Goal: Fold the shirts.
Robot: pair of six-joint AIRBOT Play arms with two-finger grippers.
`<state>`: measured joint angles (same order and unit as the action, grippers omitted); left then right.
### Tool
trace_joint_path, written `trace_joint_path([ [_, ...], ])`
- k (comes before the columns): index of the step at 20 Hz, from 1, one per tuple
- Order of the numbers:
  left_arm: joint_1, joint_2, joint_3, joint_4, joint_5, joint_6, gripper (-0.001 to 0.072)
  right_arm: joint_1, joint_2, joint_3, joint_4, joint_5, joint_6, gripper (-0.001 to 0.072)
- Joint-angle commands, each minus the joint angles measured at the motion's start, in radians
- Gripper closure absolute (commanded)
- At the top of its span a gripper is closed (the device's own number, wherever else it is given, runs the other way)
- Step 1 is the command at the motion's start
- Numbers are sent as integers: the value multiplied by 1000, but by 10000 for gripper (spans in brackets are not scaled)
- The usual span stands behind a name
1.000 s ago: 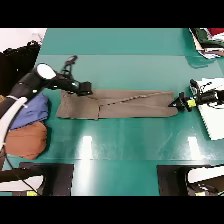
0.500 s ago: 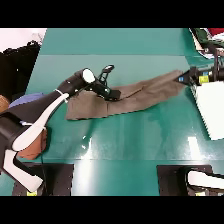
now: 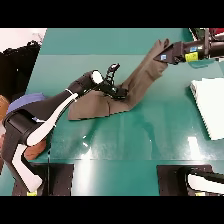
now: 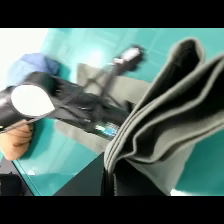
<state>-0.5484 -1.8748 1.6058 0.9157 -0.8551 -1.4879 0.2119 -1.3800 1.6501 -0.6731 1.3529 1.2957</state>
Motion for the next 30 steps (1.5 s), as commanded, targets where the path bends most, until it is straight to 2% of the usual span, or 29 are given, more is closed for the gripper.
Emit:
trace_joint_path([
  [1, 19, -2, 5, 12, -11, -6, 680, 74, 1, 37, 1, -46, 5, 691],
  [6, 196, 121, 4, 85, -86, -5, 681, 161, -40, 37, 19, -82, -9, 691],
  [8, 293, 217, 5, 121, -105, 1, 680, 238, -85, 37, 120, -141, -89, 691],
  [10, 392, 318, 4, 174, -142, 5, 680, 341, -153, 56, 167, -229, -137, 690],
  [14, 566, 497, 4, 263, -215, 33, 680, 577, -376, 193, 145, -343, -144, 669],
  [15, 605, 532, 4, 263, -229, 34, 680, 624, -438, 236, 147, -366, -161, 502],
  [16, 635, 558, 4, 263, -238, 35, 680, 659, -490, 272, 146, -378, -163, 273],
  [17, 661, 581, 4, 263, -248, 43, 680, 684, -538, 308, 146, -368, -163, 180],
  [18, 679, 595, 4, 263, -257, 48, 680, 695, -572, 336, 146, -338, -163, 187],
  [20, 696, 608, 4, 263, -280, 49, 680, 681, -605, 372, 119, -238, -140, 315],
  [21, 696, 608, 4, 263, -291, 49, 680, 658, -601, 365, 84, -193, -113, 343],
  [24, 696, 608, 3, 257, -318, 49, 680, 560, -542, 267, -20, -116, -65, 344],
  [27, 696, 608, 1, 255, -336, 49, 680, 415, -434, 88, -110, -131, -11, 344],
  [30, 696, 608, 1, 254, -344, 49, 679, 262, -361, -63, -122, -126, 12, 330],
])
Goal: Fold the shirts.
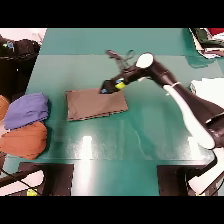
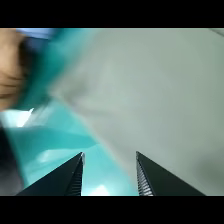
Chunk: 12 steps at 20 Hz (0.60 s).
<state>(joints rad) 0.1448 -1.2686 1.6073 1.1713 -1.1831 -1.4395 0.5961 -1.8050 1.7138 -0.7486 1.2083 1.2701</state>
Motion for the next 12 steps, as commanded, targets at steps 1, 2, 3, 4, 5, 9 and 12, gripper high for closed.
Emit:
trace_joint_path([
  [1, 3, 2, 0, -2, -14, 1, 680, -166, 76, -169, -31, 17, 39, 219],
  [2, 3, 1, 0, -2, -14, 1, 680, -199, 78, -200, -6, 12, 39, 95],
  [3, 3, 1, 0, -3, -13, 1, 680, -227, 78, -235, 26, -6, 39, 80],
  [4, 3, 1, 0, -5, -13, 1, 679, -242, 78, -271, 56, -40, 39, 80],
  [5, 3, 1, 0, -5, -13, 6, 680, -247, 77, -301, 70, -77, 39, 81],
  [9, 3, 1, 0, -5, -5, 8, 680, -211, 73, -369, 75, -185, 38, 83],
  [12, 3, 0, 0, -5, 5, 8, 680, -157, 4, -305, 87, -150, 38, 83],
])
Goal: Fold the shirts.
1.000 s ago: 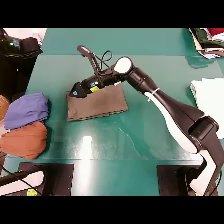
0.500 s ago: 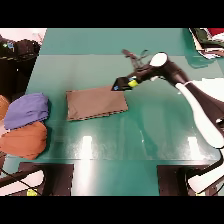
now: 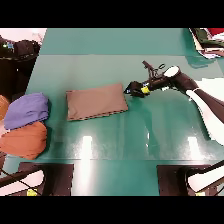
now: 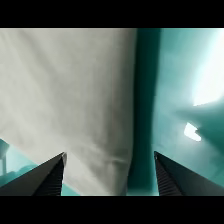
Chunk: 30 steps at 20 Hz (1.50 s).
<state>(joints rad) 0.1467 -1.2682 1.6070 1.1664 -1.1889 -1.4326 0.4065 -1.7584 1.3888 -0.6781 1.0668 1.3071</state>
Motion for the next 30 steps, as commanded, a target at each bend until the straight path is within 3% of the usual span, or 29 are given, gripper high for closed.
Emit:
trace_joint_path([
  [1, 1, 0, 0, 0, 10, 1, 680, 48, -78, 54, 41, 11, 2, 83],
  [4, 1, 0, 0, 0, 6, 1, 680, 92, -188, 159, 116, 70, 4, 85],
  [5, 1, 0, 0, 0, 2, 1, 679, 104, -217, 190, 125, 92, 6, 115],
  [7, 1, 0, 0, 0, 0, 1, 679, 119, -256, 245, 132, 125, 6, 298],
  [9, 0, 0, 0, -10, 0, 1, 679, 121, -259, 272, 127, 125, 5, 622],
  [11, -15, 0, 0, -28, 5, 1, 680, 108, -246, 303, 113, 127, 5, 690],
  [15, -142, 0, 0, -24, 15, 1, 681, 9, -109, 314, -64, 113, 40, 690],
  [20, -336, 0, 0, -26, 43, -9, 680, -317, 143, 274, -220, 106, 47, 690],
  [26, -497, 0, 0, -26, 170, -11, 680, -751, 264, 274, -203, 14, 47, 690],
  [30, -555, 0, 0, -25, 236, -11, 680, -880, 234, 274, -203, 13, 47, 690],
])
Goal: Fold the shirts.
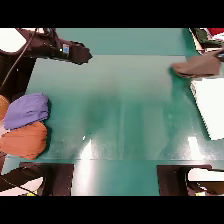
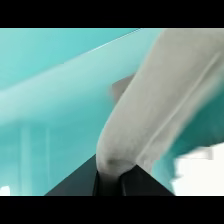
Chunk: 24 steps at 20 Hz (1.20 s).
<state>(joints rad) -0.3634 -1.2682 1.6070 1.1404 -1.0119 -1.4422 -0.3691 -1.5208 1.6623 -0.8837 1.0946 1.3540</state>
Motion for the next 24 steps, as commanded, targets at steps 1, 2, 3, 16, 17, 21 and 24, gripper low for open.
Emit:
trace_joint_path([
  [1, -51, 0, 0, 1, 62, -2, 680, -119, -13, 0, 2, -16, 0, 690],
  [2, -53, 0, 0, 1, 61, -2, 680, -127, -19, 0, 9, -23, 0, 690],
  [3, -53, 0, 0, 1, 61, -2, 680, -134, -21, 0, 36, -34, 0, 690],
  [16, -53, -2, 0, 5, 58, 2, 680, -260, 26, 317, 43, 319, 38, 690],
  [17, -53, -1, 0, 5, 58, 2, 680, -277, 37, 317, 42, 347, 45, 690],
  [21, -53, -2, 0, 5, 48, 2, 680, -338, 51, 312, -76, 534, 115, 690],
  [24, -53, -2, 0, 6, 38, 3, 680, -373, 96, 191, -140, 589, 132, 689],
])
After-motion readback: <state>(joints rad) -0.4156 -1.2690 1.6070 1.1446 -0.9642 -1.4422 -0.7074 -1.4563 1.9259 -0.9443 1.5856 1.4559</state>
